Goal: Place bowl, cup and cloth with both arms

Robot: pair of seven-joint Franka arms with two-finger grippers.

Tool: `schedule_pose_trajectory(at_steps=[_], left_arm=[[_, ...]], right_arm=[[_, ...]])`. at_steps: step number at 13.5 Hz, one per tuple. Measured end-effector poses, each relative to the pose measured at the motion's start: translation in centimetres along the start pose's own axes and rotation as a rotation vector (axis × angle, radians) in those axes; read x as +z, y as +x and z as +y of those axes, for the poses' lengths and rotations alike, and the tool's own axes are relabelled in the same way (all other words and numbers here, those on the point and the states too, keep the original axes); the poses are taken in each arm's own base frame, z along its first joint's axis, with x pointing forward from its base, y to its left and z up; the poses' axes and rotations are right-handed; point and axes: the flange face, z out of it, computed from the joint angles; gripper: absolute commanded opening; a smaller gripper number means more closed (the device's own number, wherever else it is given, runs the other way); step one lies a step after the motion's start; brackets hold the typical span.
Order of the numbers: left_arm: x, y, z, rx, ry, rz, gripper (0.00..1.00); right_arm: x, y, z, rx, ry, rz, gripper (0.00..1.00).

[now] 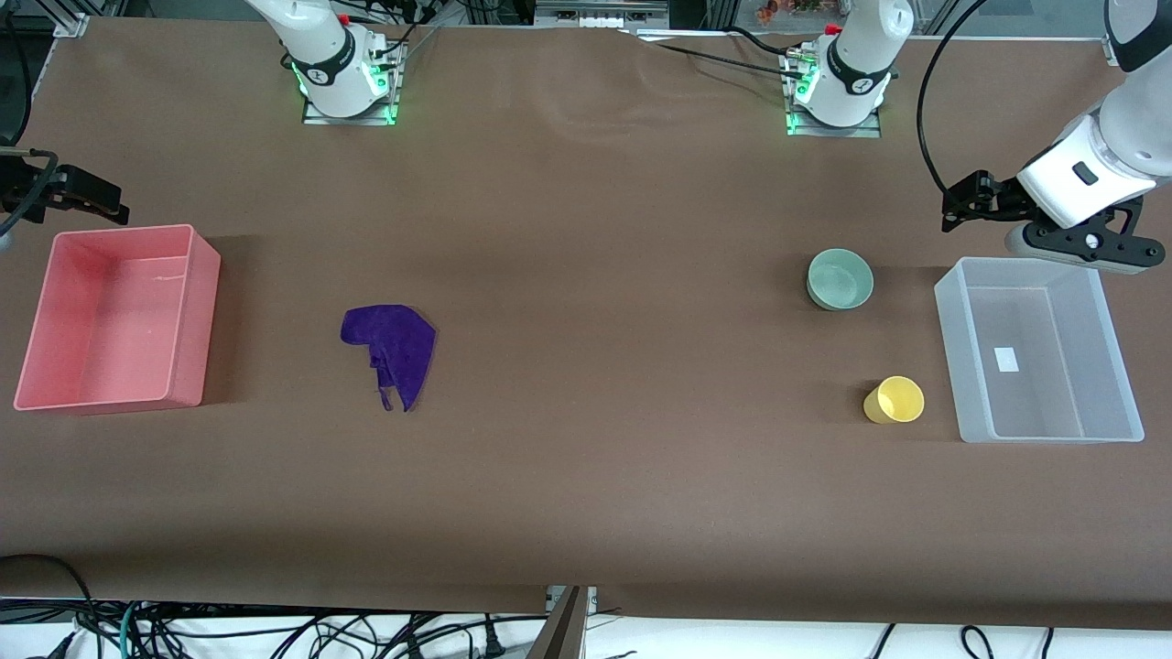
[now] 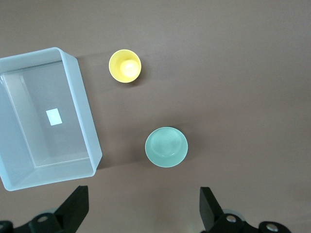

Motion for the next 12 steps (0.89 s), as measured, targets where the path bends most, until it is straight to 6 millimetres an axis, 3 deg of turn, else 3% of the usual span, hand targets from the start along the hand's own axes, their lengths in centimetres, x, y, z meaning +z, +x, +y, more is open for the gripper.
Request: schedule_pose_trajectory(at_steps=[12], left_arm=[[0.01,-0.01,-0.01,0.000,0.000,-0.001,1.00]], right_arm=[[0.16,0.29,-0.27,-0.005,0.002,0.005,1.00]])
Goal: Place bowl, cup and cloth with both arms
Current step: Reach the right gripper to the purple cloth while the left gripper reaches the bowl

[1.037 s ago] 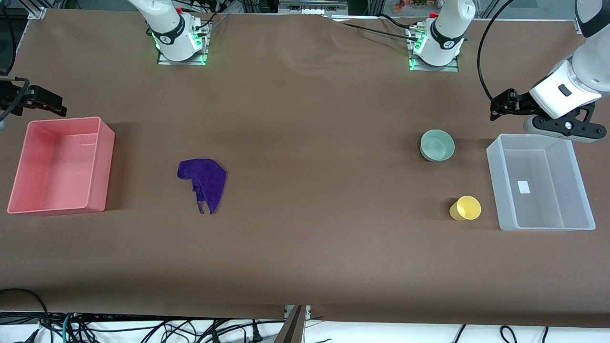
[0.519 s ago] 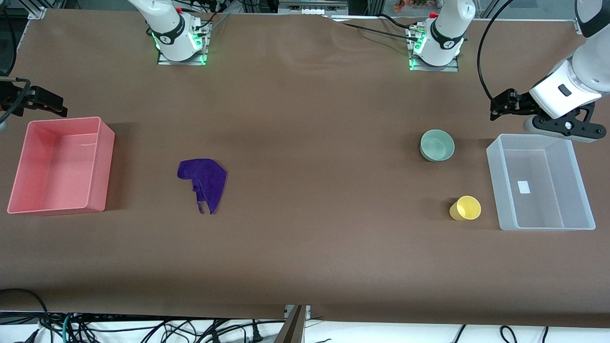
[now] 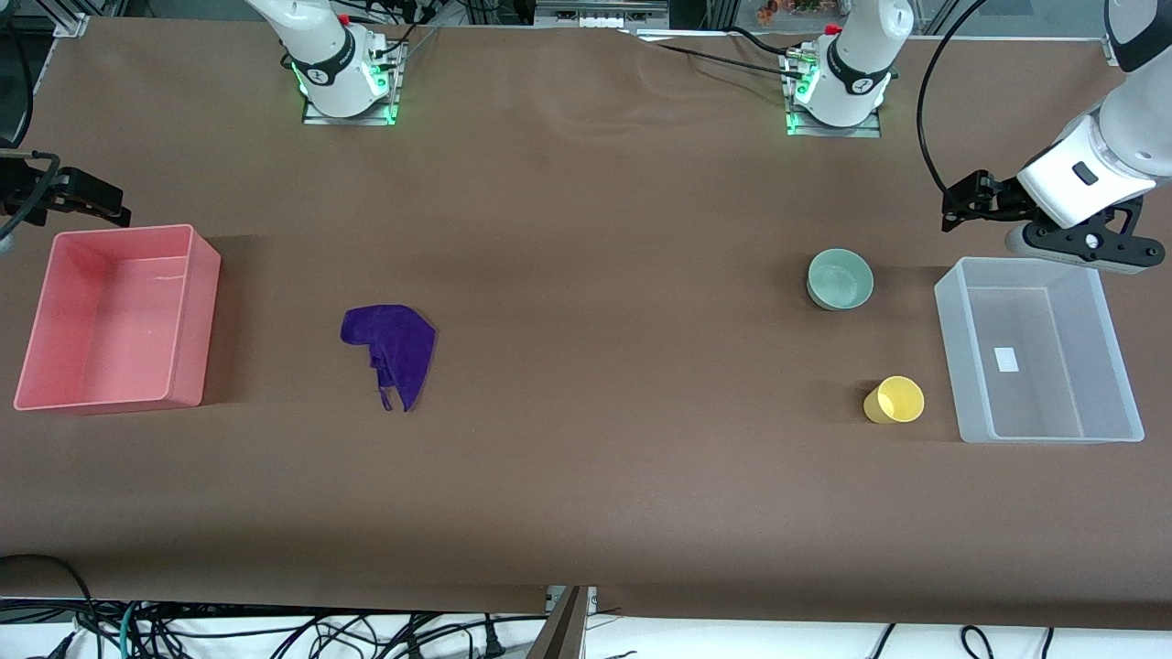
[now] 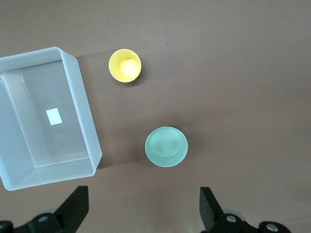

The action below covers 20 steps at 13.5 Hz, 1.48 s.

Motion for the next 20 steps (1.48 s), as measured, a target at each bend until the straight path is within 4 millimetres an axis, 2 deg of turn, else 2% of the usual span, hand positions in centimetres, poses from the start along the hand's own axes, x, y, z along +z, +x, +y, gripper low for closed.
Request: schedule_pose_trajectory(at_steps=[2,7,10,13,16,18,20], left_arm=[[0.0,0.0,0.0,0.000,0.000,0.000,1.00],[0.3,-0.3,0.0,0.001,-0.003,-0.029,1.00],[2.6,-0.9,0.1,0.031,-0.017,-0.142,1.00],[7.9,0.3,-0.1,0.148,-0.040,-0.211,1.00],[15.8,1.8,-0.4,0.284,-0.049,-0.180,1.00],[21.1,1.5,-0.2,0.340,-0.043,-0.136,1.00],[25.8,0.7,-0.2,0.397,-0.032,-0.084,1.00]], right_arm=[[0.7,0.3,-0.2,-0.004,0.002,-0.013,1.00],[7.0,2.3,-1.3,-0.027,0.006,-0.079,1.00],[8.9,2.5,-1.4,-0.028,0.007,-0.093,1.00],[10.1,2.7,-1.5,-0.030,0.010,-0.085,1.00],[12.0,3.0,-1.9,-0.030,0.036,-0.068,1.00],[13.7,3.3,-3.2,-0.049,0.040,-0.045,1.00],[16.3,3.4,-5.7,-0.066,0.046,-0.018,1.00]])
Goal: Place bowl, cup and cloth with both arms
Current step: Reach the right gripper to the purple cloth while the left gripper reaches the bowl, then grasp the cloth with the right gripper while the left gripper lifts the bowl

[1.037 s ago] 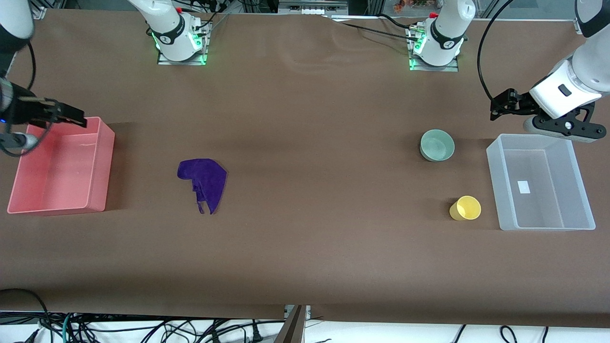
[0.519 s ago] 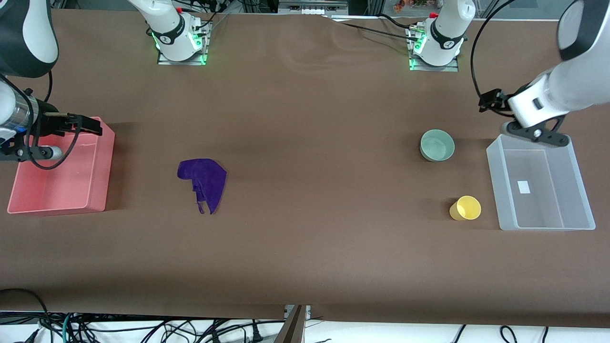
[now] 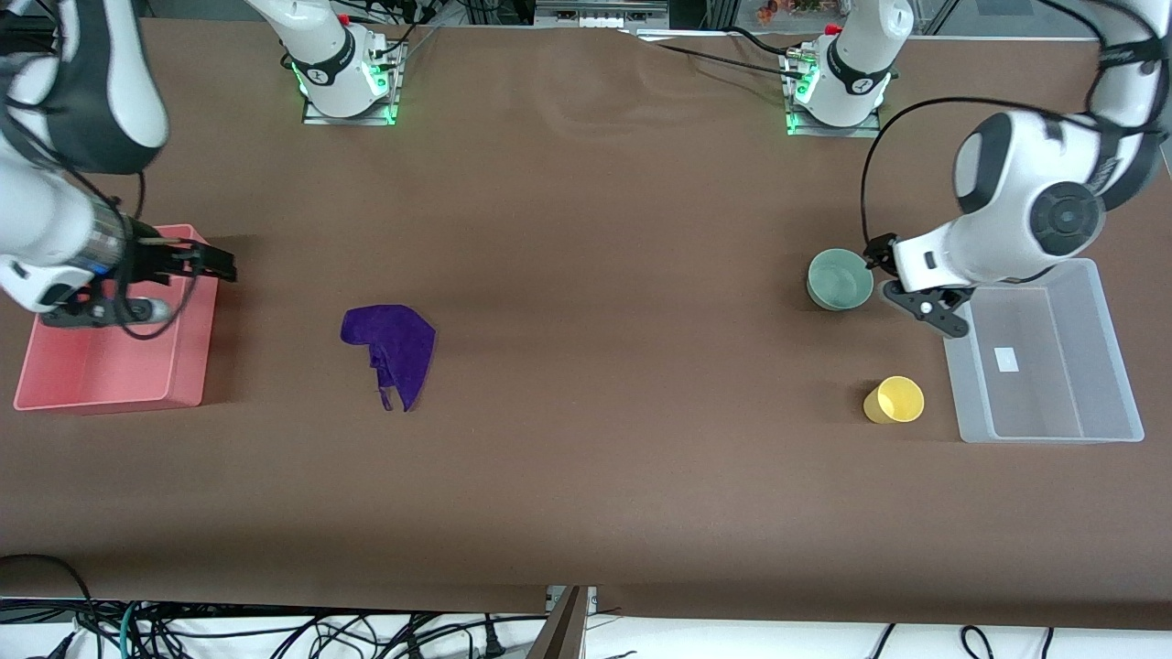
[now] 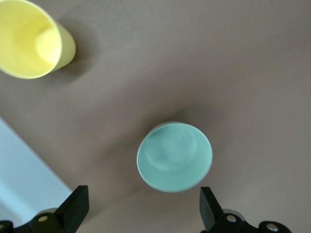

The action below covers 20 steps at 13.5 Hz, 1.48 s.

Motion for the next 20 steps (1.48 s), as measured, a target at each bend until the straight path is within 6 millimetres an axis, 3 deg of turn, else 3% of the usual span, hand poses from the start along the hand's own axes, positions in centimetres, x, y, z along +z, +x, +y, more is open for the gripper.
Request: schedule_pose_trajectory(at_steps=[5,6,7,8,9,12,13,15,16,18,20], left_arm=[[9.3,-0.9,-1.0,0.074,0.025,0.055,1.00],[10.7,-0.9,-1.0,0.082,0.029,0.063,0.95],[12.0,-0.9,-1.0,0.088,0.029,0.064,0.45],[13.1,-1.0,-0.9,0.096,0.028,0.062,0.06],[13.8,-1.1,-0.9,0.109,0.026,0.059,0.00],[14.1,-1.0,-0.9,0.138,0.026,0.057,0.00],[14.1,-1.0,-0.9,0.143,0.026,0.057,0.00],[14.1,-1.0,-0.9,0.148,0.027,0.058,0.00],[14.1,-1.0,-0.9,0.149,0.027,0.059,0.00],[13.4,-0.8,-0.9,0.169,0.034,0.067,0.00],[11.2,-0.8,-1.4,0.193,0.047,0.082,0.00]], right_arm=[[7.6,0.5,-6.7,0.107,0.018,0.062,1.00],[9.6,0.8,-7.7,0.131,0.025,0.072,1.00],[11.7,1.1,-8.7,0.153,0.032,0.081,1.00],[13.8,1.4,-9.6,0.166,0.040,0.091,1.00],[15.9,1.7,-10.5,0.171,0.048,0.101,1.00],[21.5,2.6,-11.7,0.172,0.075,0.132,1.00],[23.1,2.8,-11.8,0.171,0.082,0.139,0.93],[25.3,3.0,-12.1,0.170,0.090,0.145,0.19],[25.8,3.0,-12.2,0.170,0.092,0.142,0.00],[25.8,3.1,-12.2,0.170,0.092,0.144,0.00],[25.1,3.4,-12.2,0.168,0.094,0.155,0.00]])
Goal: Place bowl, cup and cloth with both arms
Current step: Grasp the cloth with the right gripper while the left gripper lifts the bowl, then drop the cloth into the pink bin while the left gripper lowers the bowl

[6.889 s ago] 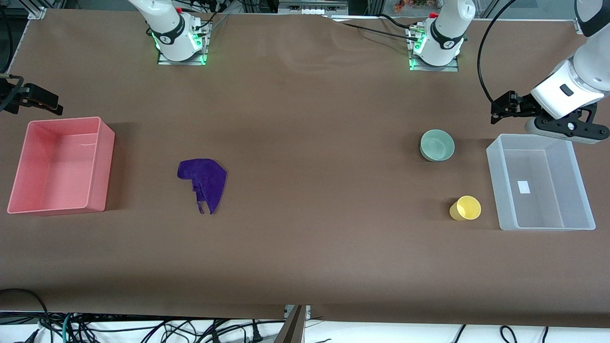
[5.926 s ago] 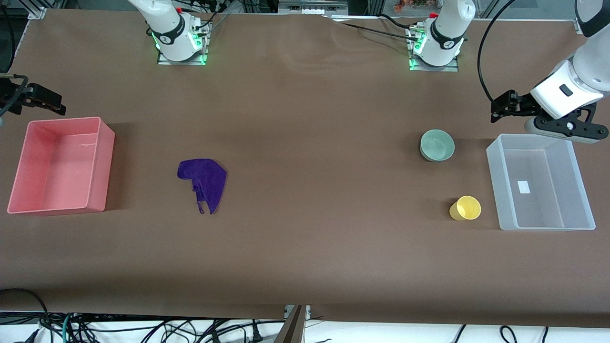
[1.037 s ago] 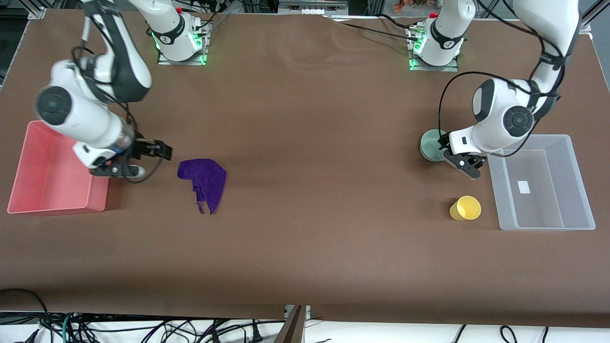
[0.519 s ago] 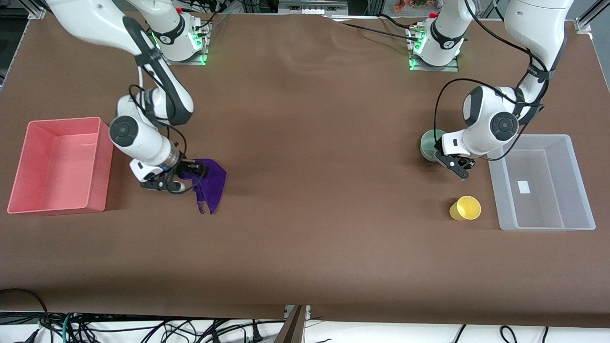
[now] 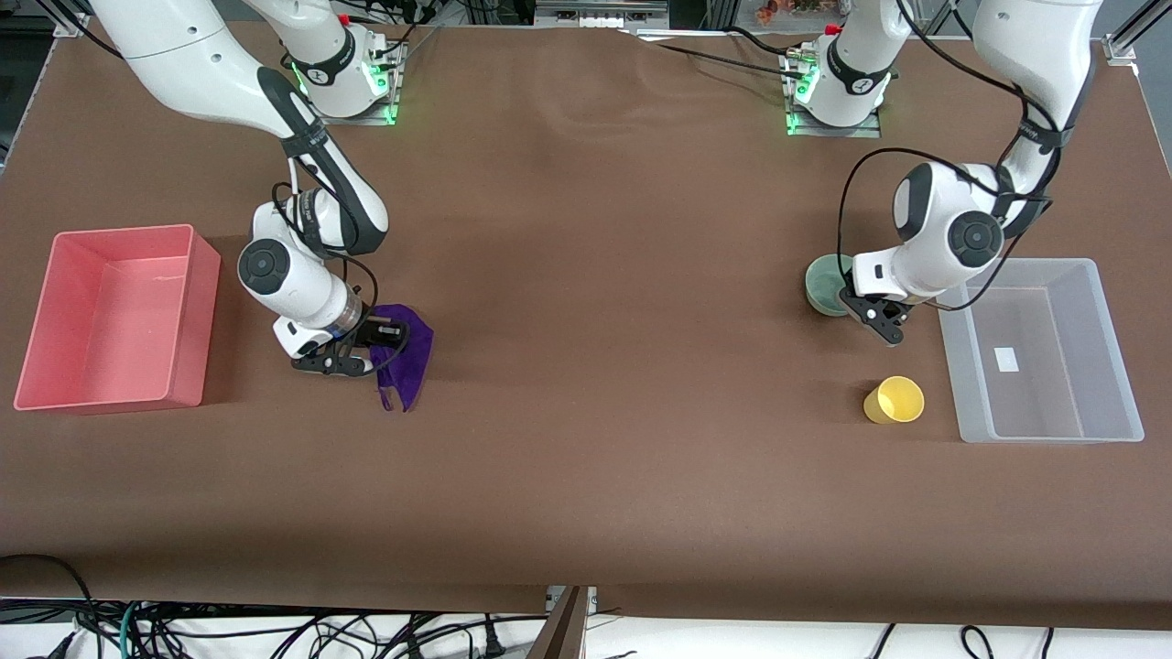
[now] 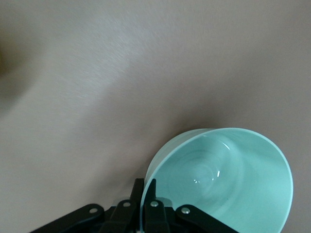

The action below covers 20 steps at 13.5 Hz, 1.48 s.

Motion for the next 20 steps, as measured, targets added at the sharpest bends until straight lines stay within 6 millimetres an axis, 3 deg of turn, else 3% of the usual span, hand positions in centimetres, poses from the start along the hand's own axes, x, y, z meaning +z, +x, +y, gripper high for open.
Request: schedule_pose_trajectory(at_steps=[2,3,4,6,7,9,11,14,16,18,19,20], left_arm=[[-3.6,-0.5,-1.8,-0.004,-0.015,-0.014,0.00],[-6.0,-0.9,-3.1,-0.017,-0.034,-0.031,0.00],[-8.7,-1.2,-4.6,-0.026,-0.053,-0.047,0.00],[-14.3,-2.0,-7.8,-0.050,-0.067,-0.056,0.00],[-16.4,-2.7,-9.4,-0.060,-0.051,-0.060,0.00],[-18.3,-5.2,-12.5,-0.082,0.006,-0.087,0.00],[-17.5,-8.1,-15.6,-0.107,0.018,-0.113,0.00],[-12.4,-11.9,-21.3,-0.088,0.041,-0.079,0.00],[-8.2,-13.6,-23.9,-0.075,0.060,-0.053,0.00],[-5.2,-14.4,-25.2,-0.068,0.072,-0.038,0.00],[-4.1,-14.4,-25.6,-0.068,0.080,-0.031,0.18],[-3.3,-14.5,-25.9,-0.069,0.086,-0.025,0.62]], right_arm=[[-2.1,0.9,-0.2,-0.007,-0.009,-0.008,0.00],[-4.2,1.8,-0.2,-0.013,-0.022,-0.025,0.00],[-7.1,2.7,0.0,-0.023,-0.039,-0.050,0.00],[-14.9,4.7,2.0,-0.073,-0.079,-0.115,0.00],[-19.2,5.6,4.3,-0.113,-0.096,-0.151,0.00],[-26.2,6.2,10.8,-0.194,-0.108,-0.239,0.00],[-29.7,6.0,18.8,-0.261,-0.098,-0.290,0.00],[-29.7,4.7,30.0,-0.318,-0.078,-0.335,0.00],[-27.5,3.6,34.5,-0.301,-0.069,-0.361,0.00],[-24.0,2.7,37.1,-0.297,-0.070,-0.361,0.00],[-22.1,2.1,38.1,-0.300,-0.072,-0.358,0.00],[-20.0,1.4,38.8,-0.299,-0.075,-0.354,0.00]])
